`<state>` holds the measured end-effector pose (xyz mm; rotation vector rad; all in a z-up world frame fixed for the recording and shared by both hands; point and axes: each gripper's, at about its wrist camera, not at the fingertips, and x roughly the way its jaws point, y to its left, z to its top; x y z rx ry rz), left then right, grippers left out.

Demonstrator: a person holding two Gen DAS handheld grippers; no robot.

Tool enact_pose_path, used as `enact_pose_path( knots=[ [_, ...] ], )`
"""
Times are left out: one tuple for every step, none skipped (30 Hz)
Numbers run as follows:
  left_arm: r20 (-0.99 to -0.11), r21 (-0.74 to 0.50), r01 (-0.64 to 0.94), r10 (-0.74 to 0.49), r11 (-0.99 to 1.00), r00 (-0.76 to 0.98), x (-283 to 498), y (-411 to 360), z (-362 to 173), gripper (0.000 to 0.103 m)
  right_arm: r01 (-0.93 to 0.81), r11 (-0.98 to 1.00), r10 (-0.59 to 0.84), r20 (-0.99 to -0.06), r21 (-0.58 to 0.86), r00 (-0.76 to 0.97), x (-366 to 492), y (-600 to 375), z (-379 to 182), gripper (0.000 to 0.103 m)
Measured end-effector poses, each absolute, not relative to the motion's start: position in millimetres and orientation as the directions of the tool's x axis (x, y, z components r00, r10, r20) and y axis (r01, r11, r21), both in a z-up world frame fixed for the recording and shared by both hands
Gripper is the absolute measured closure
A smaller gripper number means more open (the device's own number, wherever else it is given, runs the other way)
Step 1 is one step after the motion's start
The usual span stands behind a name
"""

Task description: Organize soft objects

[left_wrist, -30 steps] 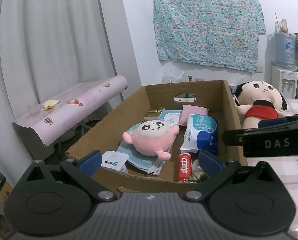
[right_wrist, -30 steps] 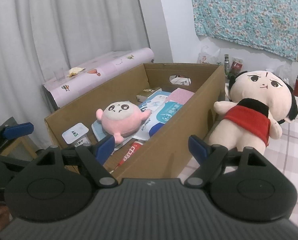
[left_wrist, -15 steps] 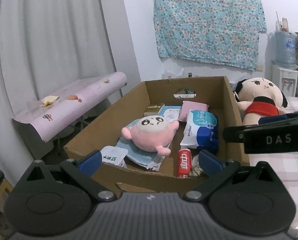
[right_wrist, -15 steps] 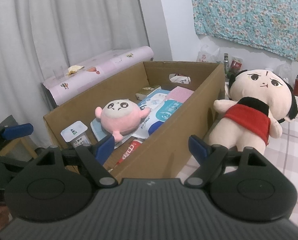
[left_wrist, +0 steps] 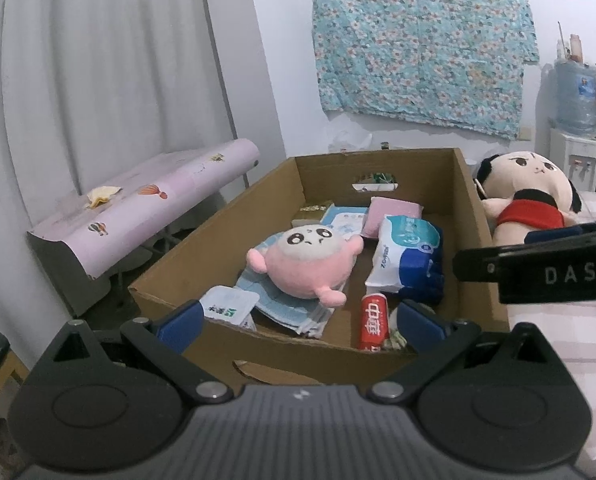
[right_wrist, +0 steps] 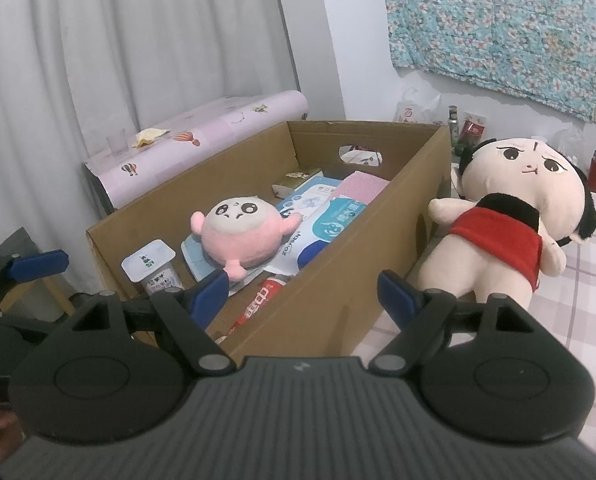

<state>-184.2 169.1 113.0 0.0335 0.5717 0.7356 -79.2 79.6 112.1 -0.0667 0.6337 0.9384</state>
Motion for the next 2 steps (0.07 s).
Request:
enact_pose_path(
  knots=[
    [-0.483, 0.218, -0.623, 0.638, 0.751, 0.6, -184.9, 169.3, 112.7, 0.0, -0.768, 0.605, 0.729, -0.536, 0.211, 0.426, -79.1, 79.6, 112.5, 0.021],
    [-0.485, 0.214, -0.625, 0.637, 0.751, 0.599, -185.0, 169.3, 112.6, 0.0, -0.768, 0.605, 0.729, -0.536, 0.211, 0.427, -79.1, 79.6, 112.5, 0.021]
  ],
)
